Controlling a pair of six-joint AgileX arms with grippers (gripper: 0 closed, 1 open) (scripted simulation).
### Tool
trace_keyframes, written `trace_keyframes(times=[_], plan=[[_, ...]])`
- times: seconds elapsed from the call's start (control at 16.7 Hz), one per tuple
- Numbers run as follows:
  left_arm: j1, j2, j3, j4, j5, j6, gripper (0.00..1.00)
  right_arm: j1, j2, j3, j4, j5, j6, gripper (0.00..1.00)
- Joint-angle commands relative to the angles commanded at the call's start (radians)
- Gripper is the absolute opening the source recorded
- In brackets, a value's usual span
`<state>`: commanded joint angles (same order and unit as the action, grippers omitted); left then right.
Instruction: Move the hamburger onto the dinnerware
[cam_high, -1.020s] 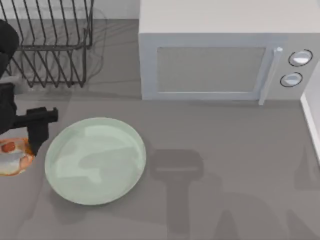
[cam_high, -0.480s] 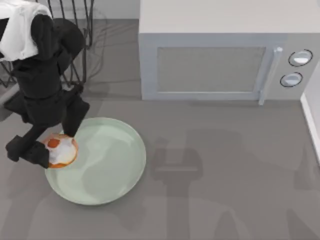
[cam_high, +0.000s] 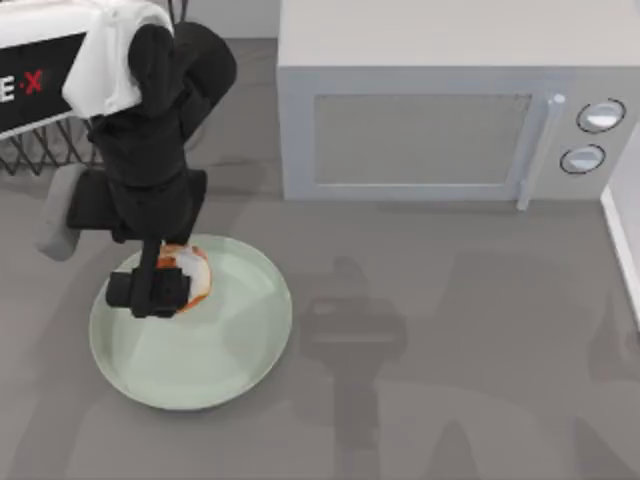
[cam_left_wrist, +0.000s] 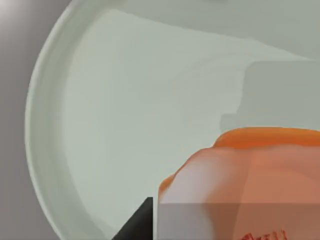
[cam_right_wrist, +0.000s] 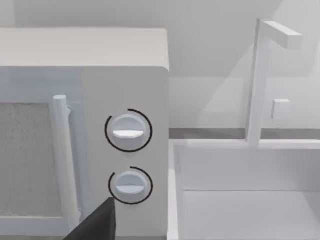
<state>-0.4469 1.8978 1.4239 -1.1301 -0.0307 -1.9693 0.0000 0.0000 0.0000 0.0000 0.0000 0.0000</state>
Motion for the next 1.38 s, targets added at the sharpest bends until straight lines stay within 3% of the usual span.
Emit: trace_keyframes(times=[0.48,0.84,1.08,1.38], plan=[[-0.004,-0.001,-0.002,0.010,-0.001,-0.032,0.00,0.000,0.000,0.000,0.000,0.000,0.000,1.00],[-0.006,0.044,-0.106,0.169,-0.002,-0.034,0.00,0.000,0.000,0.000,0.000,0.000,0.000,1.00],[-0.006,0.048,-0.114,0.177,-0.001,-0.034,0.00,0.000,0.000,0.000,0.000,0.000,0.000,1.00],[-0.006,0.048,-0.114,0.177,-0.001,-0.034,0.38,0.000,0.000,0.000,0.000,0.000,0.000,1.00]])
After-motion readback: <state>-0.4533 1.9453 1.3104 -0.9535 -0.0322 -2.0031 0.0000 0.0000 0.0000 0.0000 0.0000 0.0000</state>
